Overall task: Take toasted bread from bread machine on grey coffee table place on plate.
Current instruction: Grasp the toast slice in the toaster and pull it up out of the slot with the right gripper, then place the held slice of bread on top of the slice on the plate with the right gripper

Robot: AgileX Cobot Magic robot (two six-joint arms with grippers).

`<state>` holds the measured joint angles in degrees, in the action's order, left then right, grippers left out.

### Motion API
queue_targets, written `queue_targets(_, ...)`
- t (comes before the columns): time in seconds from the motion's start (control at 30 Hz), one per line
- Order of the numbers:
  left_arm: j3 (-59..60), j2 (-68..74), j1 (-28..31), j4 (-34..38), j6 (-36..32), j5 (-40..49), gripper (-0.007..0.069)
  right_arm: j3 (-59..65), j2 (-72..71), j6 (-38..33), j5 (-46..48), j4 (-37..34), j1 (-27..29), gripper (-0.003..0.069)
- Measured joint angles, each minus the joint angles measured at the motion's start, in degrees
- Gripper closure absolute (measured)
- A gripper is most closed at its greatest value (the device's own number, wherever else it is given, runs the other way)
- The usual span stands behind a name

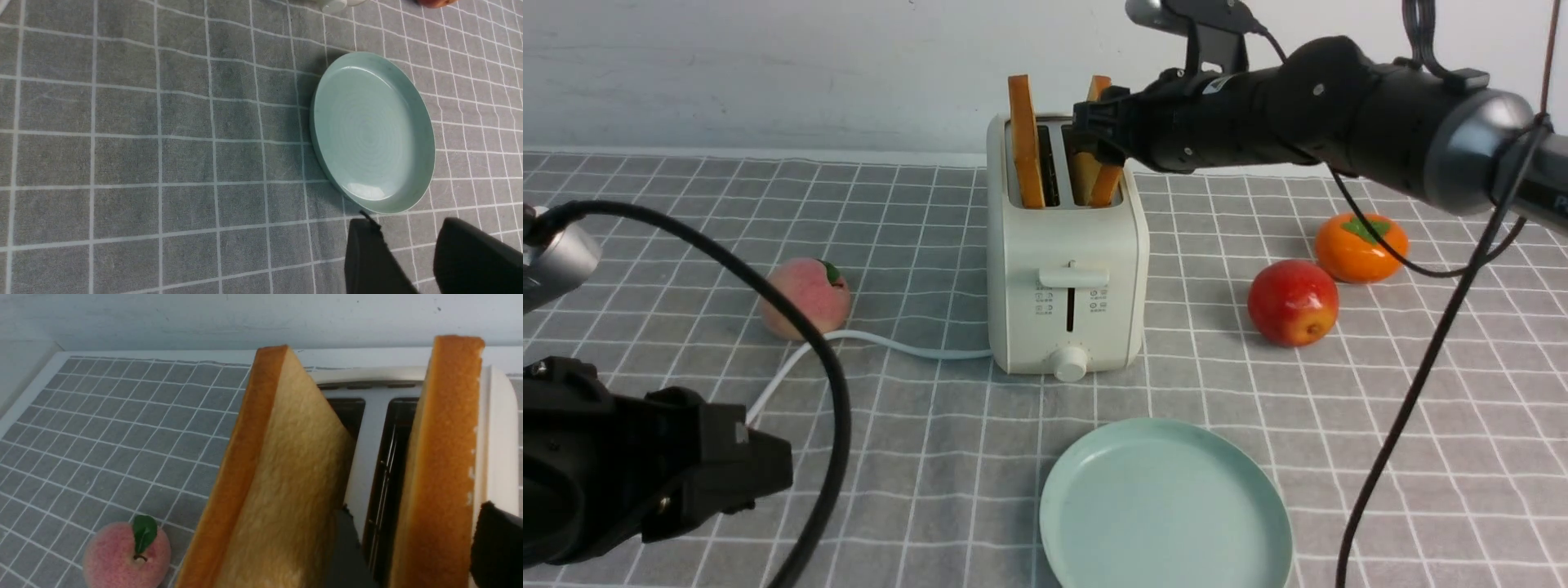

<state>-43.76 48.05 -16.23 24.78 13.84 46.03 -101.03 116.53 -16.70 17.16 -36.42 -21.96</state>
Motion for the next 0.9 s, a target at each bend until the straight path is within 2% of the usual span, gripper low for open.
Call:
queue_targets(0.1, 0.0, 0.0, 0.0, 0.0, 0.0, 0.2, 0.0388, 0.0, -0.4, 0.0, 0.6, 1.9, 0.0, 0.0357)
queue_targets(0.2, 0.0, 0.0, 0.0, 0.0, 0.0, 0.2, 0.0388, -1.0, -1.6, -0.1, 3.1, 4.0, 0.1, 0.0508)
queue_targets(0.23, 0.0, 0.0, 0.0, 0.0, 0.0, 0.2, 0.0388, -1.1, -1.8, -0.1, 3.4, 4.1, 0.1, 0.0508)
queue_targets(0.27, 0.0, 0.0, 0.0, 0.0, 0.0, 0.2, 0.0388, -1.9, -3.3, -0.1, 5.6, 4.7, 0.3, 0.0546)
queue_targets(0.53, 0.0, 0.0, 0.0, -1.2, 0.0, 0.2, 0.0388, -5.2, -18.0, -0.1, 20.2, 6.6, 4.3, 0.0545)
queue_targets(0.7, 0.0, 0.0, 0.0, -1.2, 0.0, 0.2, 0.0388, -5.5, -28.1, 0.8, 36.8, 12.5, 9.8, 0.0545)
queue_targets(0.8, 0.0, 0.0, 0.0, -1.3, 0.0, 0.2, 0.0388, -1.3, -30.9, 4.4, 49.5, 15.3, 11.7, 0.0545)
queue_targets(0.9, 0.0, 0.0, 0.0, -1.3, 0.0, 0.2, 0.0388, 7.7, -31.2, 5.6, 53.1, 12.8, 11.6, 0.0545)
